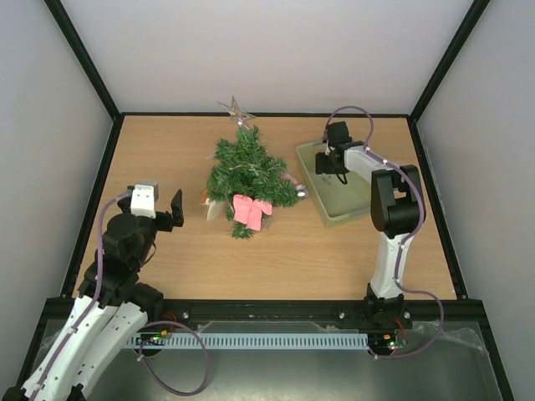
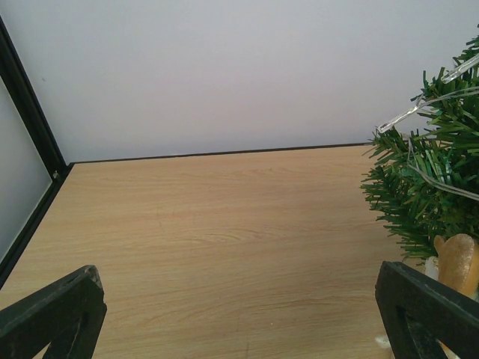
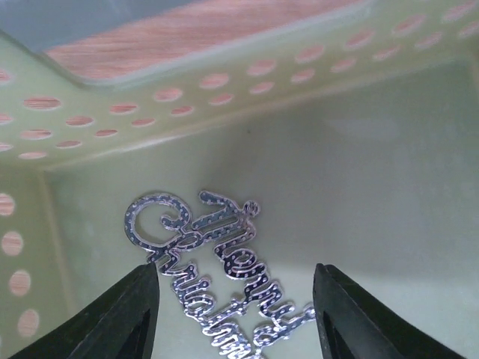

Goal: Decorate the small christmas tree
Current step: Pick up the decoration item from the storage box.

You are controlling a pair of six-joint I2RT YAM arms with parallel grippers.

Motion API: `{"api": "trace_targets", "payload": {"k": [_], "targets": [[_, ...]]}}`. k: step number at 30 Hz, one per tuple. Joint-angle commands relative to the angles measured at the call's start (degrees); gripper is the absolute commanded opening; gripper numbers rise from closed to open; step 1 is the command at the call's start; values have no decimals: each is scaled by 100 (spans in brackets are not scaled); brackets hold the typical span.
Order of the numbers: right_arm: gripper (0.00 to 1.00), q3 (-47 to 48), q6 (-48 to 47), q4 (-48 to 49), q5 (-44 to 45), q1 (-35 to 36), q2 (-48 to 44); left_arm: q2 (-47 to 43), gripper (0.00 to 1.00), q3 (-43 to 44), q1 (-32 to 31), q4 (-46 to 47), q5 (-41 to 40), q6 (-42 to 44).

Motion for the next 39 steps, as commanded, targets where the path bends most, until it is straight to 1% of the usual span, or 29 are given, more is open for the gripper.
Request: {"api": "trace_targets", "payload": {"k": [1, 5, 12, 14, 17, 22, 24, 25, 26, 30, 32, 35, 39], "targets": [[51, 170, -176, -494, 857, 75, 209, 22, 100, 45, -15, 48, -57, 39], [45, 131, -262, -653, 1206, 75, 256, 18, 100, 38, -11, 57, -52, 40], [42, -106, -336, -859, 1380, 76, 148, 22, 100, 34, -15, 83, -45, 48], [40, -236, -325, -935, 1670, 79, 53, 26, 100, 36, -15, 84, -40, 48], [37, -416, -230, -1018, 1863, 65, -193, 31, 100, 38, -14, 74, -45, 51], [36, -638, -127, -1236, 2139, 56, -575, 36, 100, 47, -16, 58, -27, 48], [36, -644, -111, -1321, 2119, 50, -690, 27, 100, 41, -16, 58, -19, 52], [37, -626, -125, -1322, 1960, 48, -771, 26, 100, 41, -16, 57, -18, 48], [40, -616, -146, -1254, 1679, 48, -876, 26, 100, 37, -16, 64, -14, 48], [59, -631, -51, -674, 790, 53, -1118, 48, 100, 41, -16, 89, 8, 48], [65, -595, -2, -368, 531, 48, -1062, 61, 100, 44, -16, 73, 3, 50], [66, -372, 86, -214, 623, 48, -790, 65, 100, 57, -16, 44, 6, 48], [67, -101, 176, -200, 476, 53, -388, 78, 100, 68, -16, 14, -1, 48]]}}
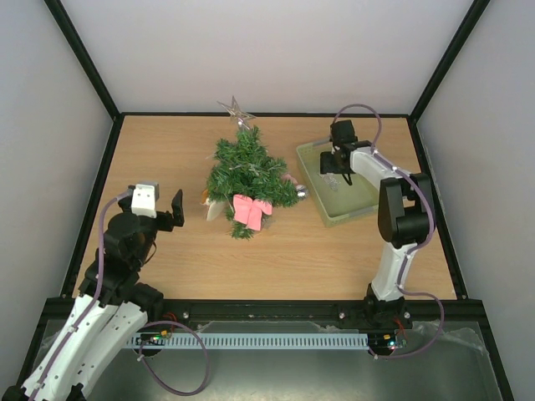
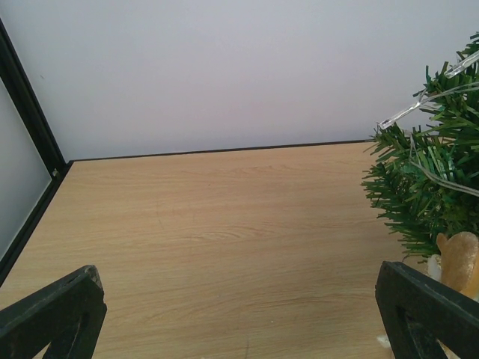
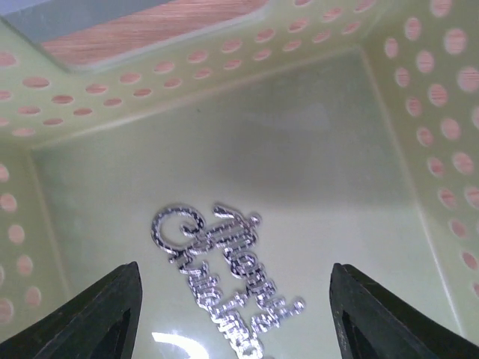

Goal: Decorate the small christmas tree
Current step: Pick up the decoration item from the storage box.

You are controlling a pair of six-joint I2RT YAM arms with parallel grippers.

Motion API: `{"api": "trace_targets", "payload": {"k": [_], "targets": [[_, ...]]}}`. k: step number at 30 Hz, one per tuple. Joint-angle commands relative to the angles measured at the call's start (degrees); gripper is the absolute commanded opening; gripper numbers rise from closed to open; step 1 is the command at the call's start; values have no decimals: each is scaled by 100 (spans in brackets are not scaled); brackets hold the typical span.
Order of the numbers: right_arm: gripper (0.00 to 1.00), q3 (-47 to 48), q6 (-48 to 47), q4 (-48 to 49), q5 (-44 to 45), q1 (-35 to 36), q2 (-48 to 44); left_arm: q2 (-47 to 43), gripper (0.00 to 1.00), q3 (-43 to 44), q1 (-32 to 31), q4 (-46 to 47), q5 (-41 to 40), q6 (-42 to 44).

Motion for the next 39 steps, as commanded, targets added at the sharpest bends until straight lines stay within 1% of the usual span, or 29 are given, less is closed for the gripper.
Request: {"api": "trace_targets", "payload": {"k": [1, 6, 12, 17, 19, 23, 29, 34, 39], "targets": [[67, 311, 174, 182, -151, -7, 453, 42, 100, 64, -16, 14, -5, 48], [67, 514, 136, 126, -10, -5, 852, 114, 100, 80, -16, -13, -36, 48], [73, 612, 98, 60, -27, -2, 1100, 169, 100, 82, -16, 4, -45, 48], [73, 645, 64, -11, -79, 7, 1222, 169, 100, 55, -16, 35, -47, 64], [71, 644, 55, -67, -48, 9, 1285, 178, 100, 61, -16, 46, -46, 65], [61, 567, 43, -55, -203, 14, 1332, 146, 100, 56, -16, 30, -47, 74], [51, 381, 102, 110, -471, 6, 1322, 117, 100, 55, -16, 21, -50, 74], [47, 317, 114, 216, -768, -17, 1286, 119, 100, 63, -16, 5, -47, 69], [45, 177, 162, 413, -1508, -93, 1124, 113, 100, 72, -16, 4, -42, 65]]}}
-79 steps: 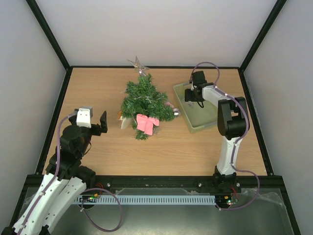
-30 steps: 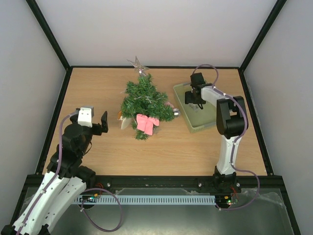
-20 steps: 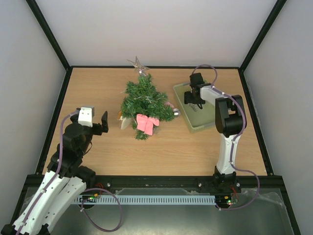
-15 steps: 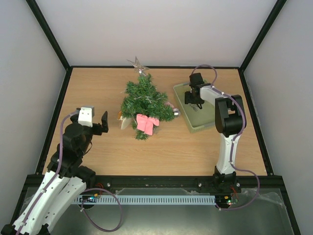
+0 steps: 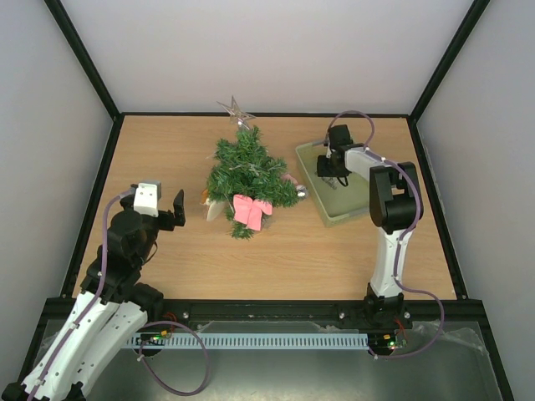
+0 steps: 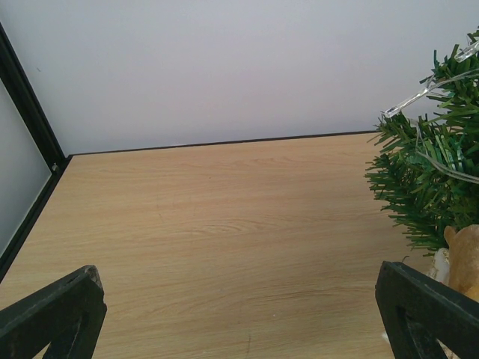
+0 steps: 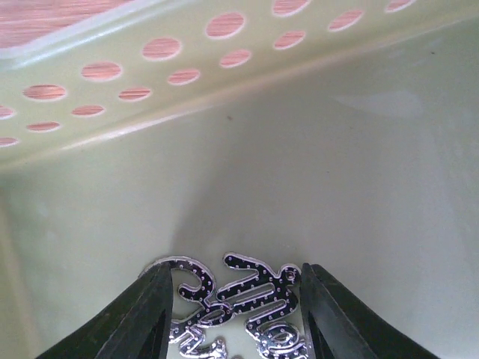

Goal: Decorate the small christmas tree
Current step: Pick up the decoration item from the storage box.

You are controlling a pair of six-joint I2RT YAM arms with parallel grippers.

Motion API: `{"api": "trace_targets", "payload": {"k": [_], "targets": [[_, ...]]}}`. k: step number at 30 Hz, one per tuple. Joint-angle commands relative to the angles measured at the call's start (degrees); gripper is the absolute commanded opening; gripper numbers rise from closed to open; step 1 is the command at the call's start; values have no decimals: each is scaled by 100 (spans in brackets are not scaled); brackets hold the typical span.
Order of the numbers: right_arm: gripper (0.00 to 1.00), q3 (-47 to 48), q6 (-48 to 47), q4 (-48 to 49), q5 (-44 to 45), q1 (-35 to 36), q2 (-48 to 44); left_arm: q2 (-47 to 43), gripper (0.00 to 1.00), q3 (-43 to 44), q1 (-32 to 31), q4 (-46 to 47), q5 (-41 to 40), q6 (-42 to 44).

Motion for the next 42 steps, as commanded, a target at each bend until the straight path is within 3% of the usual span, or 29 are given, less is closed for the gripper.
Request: {"api": "trace_targets", "payload": {"k": [1, 10, 19, 23, 31, 38, 42], "targets": [[44, -315, 79, 36, -942, -51, -72, -47, 100, 72, -16, 8, -34, 41], [45, -607, 136, 153, -2491, -295, -323, -69, 100, 73, -16, 4, -16, 37], [44, -786, -30, -95, -3111, -344, -442, -125, 100, 68, -24, 4, 19, 35], [39, -841, -160, -301, -3260, -408, -572, -147, 100, 67, -24, -9, 19, 32], [38, -946, -254, -815, -2365, -422, -1182, -170, 100, 58, -24, 9, 65, 37], [46, -1635, 1703, 209, -1461, -413, -1591, -247, 100, 37, -33, 42, 116, 33], [52, -1675, 2306, 336, -811, -357, -1429, -282, 100, 43, -38, 37, 124, 40]]}}
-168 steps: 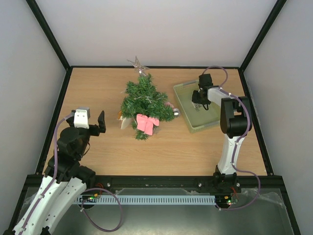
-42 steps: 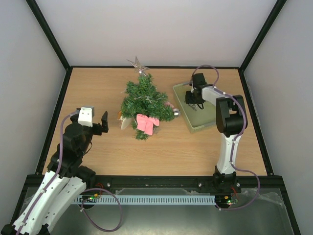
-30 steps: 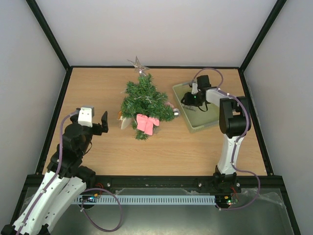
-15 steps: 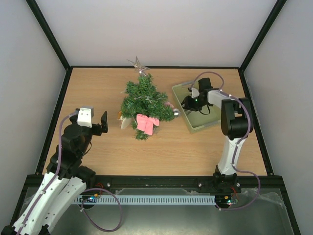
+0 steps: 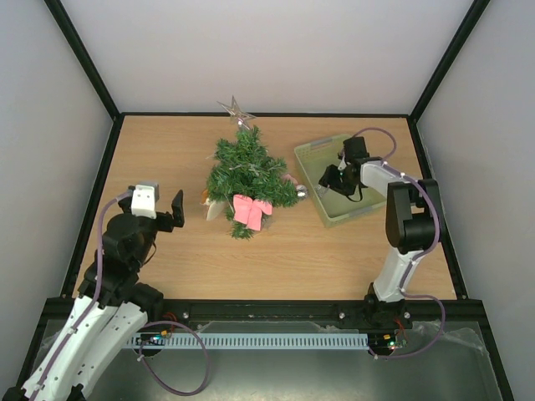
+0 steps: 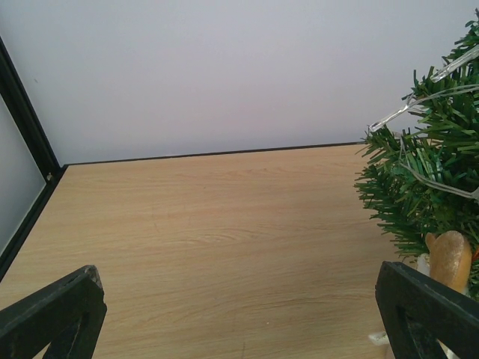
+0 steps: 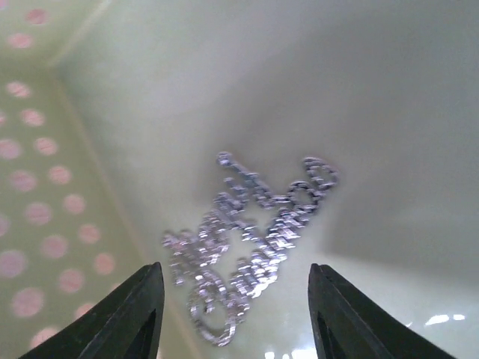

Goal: Decorate the small christmas tree
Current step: Pick up the decoration item from the storage box.

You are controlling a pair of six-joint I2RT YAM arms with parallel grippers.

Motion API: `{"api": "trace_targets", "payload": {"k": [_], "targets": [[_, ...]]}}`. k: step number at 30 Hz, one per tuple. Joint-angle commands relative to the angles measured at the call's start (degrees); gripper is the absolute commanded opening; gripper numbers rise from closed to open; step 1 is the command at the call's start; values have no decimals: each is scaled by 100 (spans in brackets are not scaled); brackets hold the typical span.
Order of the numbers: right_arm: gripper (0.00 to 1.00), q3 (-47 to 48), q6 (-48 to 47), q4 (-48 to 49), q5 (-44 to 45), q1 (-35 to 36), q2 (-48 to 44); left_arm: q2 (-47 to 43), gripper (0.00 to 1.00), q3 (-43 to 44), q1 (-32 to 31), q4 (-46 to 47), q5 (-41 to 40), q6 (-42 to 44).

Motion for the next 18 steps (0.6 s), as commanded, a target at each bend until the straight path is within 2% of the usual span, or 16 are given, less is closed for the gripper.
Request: {"api": "trace_targets", "payload": {"k": [1, 4, 8, 13, 18], "targets": [[56, -60, 1067, 334, 931, 37, 147, -93, 100, 47, -39, 24, 30, 41], [60, -83, 1117, 543, 1106, 103, 294, -146, 100, 47, -48, 0, -7, 41], [61, -58, 1033, 896, 891, 161, 528, -171, 99, 46, -64, -9, -18, 41], [60, 3, 644, 1406, -249, 213, 781, -154, 100, 56, -75, -22, -26, 41], [59, -156, 837, 1993, -1250, 213, 769, -133, 100, 55, -74, -18, -44, 32]]}}
